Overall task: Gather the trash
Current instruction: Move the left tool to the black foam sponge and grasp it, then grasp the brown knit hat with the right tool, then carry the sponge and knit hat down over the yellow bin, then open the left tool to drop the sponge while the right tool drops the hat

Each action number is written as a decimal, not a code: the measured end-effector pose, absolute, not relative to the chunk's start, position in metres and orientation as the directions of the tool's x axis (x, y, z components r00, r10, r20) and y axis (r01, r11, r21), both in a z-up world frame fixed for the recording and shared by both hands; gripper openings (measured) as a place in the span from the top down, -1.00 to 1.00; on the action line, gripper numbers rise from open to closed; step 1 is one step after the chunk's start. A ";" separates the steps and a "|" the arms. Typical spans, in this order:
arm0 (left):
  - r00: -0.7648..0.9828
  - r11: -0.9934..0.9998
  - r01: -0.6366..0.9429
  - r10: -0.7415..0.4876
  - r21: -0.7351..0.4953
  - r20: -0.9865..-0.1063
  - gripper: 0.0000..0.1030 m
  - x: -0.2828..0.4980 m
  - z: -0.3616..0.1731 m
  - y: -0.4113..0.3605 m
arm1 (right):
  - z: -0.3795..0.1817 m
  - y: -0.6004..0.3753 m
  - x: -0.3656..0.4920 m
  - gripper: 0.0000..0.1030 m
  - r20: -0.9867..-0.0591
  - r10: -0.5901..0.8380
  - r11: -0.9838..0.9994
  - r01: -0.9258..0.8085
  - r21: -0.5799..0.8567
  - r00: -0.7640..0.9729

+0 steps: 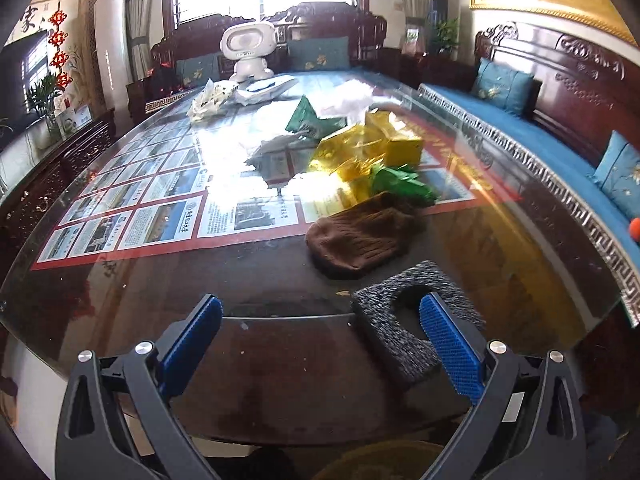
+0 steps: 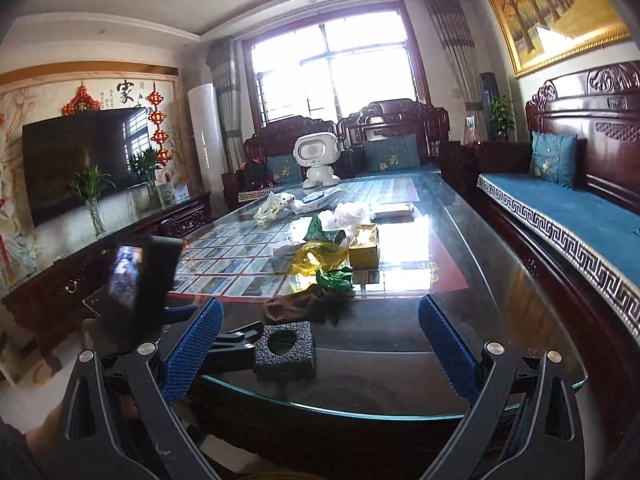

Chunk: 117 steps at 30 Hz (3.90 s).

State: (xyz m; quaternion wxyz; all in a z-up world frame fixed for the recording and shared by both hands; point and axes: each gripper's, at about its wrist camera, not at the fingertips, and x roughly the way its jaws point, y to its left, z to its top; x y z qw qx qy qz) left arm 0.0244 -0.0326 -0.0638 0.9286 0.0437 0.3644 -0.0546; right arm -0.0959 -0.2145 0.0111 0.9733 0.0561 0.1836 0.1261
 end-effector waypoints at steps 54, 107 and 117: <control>0.722 0.980 0.091 -0.188 -0.177 -0.666 0.45 0.052 -0.071 0.085 | -0.074 -0.093 0.105 -0.62 -0.784 0.159 0.982 -0.176 0.065 0.600; 0.380 0.873 0.433 -0.401 -0.223 -0.834 0.45 -0.165 -0.153 -0.009 | -0.056 -0.184 -0.194 0.58 -0.653 0.433 0.898 -0.360 0.253 0.622; 0.237 0.843 0.490 -0.374 -0.222 -0.896 0.45 -0.188 -0.207 -0.026 | -0.072 -0.184 -0.213 0.58 -0.692 0.406 0.908 -0.350 0.230 0.597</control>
